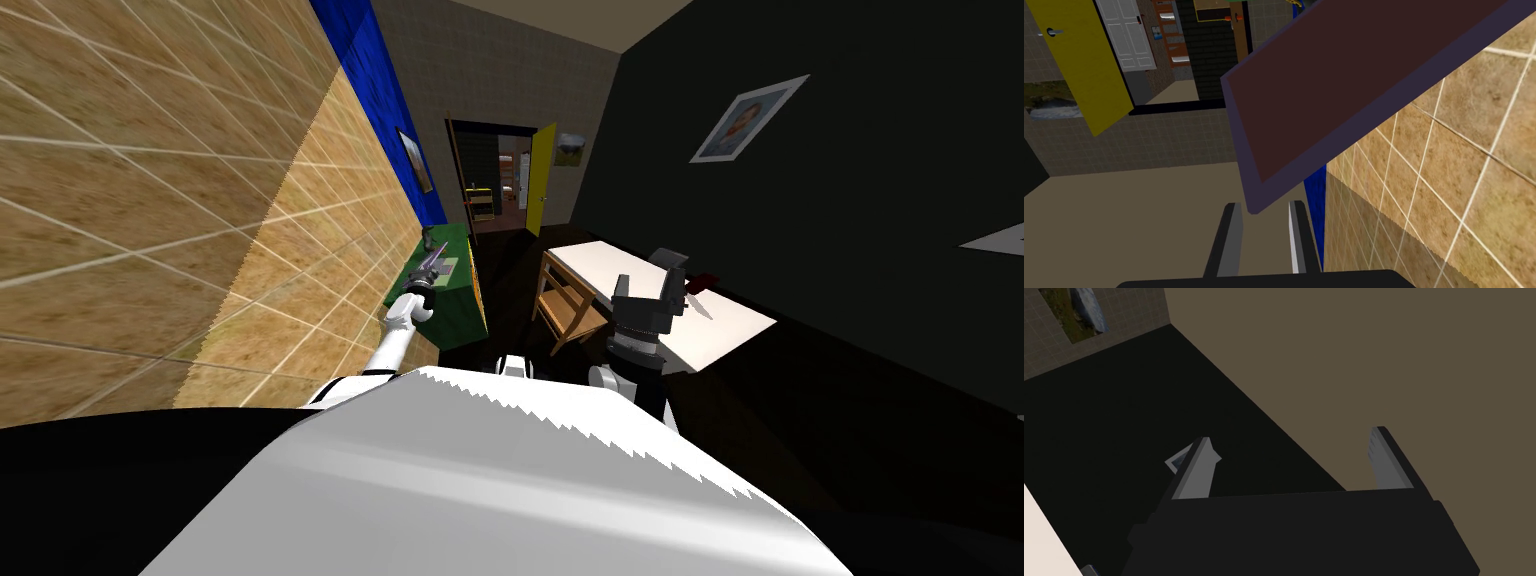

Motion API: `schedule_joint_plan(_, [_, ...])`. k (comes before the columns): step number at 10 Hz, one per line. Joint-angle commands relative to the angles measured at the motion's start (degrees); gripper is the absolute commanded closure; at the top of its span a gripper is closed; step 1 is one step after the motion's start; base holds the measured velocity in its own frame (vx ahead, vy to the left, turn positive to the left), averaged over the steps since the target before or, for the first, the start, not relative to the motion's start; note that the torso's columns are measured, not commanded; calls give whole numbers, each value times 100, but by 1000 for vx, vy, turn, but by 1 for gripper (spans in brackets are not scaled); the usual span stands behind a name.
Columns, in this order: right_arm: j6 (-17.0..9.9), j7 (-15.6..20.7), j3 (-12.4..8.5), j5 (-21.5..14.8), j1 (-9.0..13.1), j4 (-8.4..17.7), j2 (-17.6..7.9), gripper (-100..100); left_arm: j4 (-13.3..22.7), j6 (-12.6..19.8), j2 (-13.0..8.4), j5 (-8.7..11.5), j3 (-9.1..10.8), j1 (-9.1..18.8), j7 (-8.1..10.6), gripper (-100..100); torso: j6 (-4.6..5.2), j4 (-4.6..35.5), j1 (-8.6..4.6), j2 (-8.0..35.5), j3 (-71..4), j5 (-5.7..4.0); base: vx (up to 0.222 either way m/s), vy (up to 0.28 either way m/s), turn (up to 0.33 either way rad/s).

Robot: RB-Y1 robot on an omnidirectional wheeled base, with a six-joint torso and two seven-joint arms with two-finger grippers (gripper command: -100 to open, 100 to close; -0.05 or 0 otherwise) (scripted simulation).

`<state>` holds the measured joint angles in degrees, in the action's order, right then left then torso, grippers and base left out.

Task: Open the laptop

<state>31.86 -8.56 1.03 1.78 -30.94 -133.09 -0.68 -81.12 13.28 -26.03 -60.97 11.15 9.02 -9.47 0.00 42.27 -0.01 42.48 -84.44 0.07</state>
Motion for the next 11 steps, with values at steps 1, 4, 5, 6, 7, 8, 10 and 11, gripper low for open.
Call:
schedule_joint_plan(1, [0,0,0,0,-1,0,0,0,449,-45,-241,169,-34,291,-55,-100,-14,-5,3,-15,-8,0,-55,-34,-62])
schedule_joint_plan(4, [0,0,0,0,-1,0,0,0,819,-65,-636,605,-113,584,-172,-100,-1,2,-6,-20,-13,-10,-56,-66,-41])
schedule_joint_plan(5, [0,0,0,0,-1,0,0,0,943,-71,-768,749,-139,682,-211,-100,0,1,1,-23,-15,-7,-46,-49,-31])
schedule_joint_plan(6, [0,0,0,0,-1,0,0,0,1066,-78,-899,894,-165,779,-250,-100,0,1,6,-23,-15,-6,-49,-51,-45])
schedule_joint_plan(7, [0,0,0,0,-1,0,0,0,1190,-84,-1031,1026,-192,877,-289,-100,0,1,4,-20,-13,-6,-50,-52,-43])
schedule_joint_plan(8, [0,0,0,0,-1,0,0,0,1313,-91,-1162,1183,-218,975,-328,-100,0,2,2,-19,-12,-7,-49,-48,-33])
schedule_joint_plan(10, [0,0,0,0,-1,0,0,0,1437,-97,-1294,1328,-244,1073,-367,-100,-1,1,6,-22,-14,-6,-32,-30,-15])
schedule_joint_plan(11, [0,0,0,0,-1,0,0,0,1407,-119,-1191,1198,-199,1046,-340,-100,0,0,4,-24,-15,-6,-14,-14,-5])
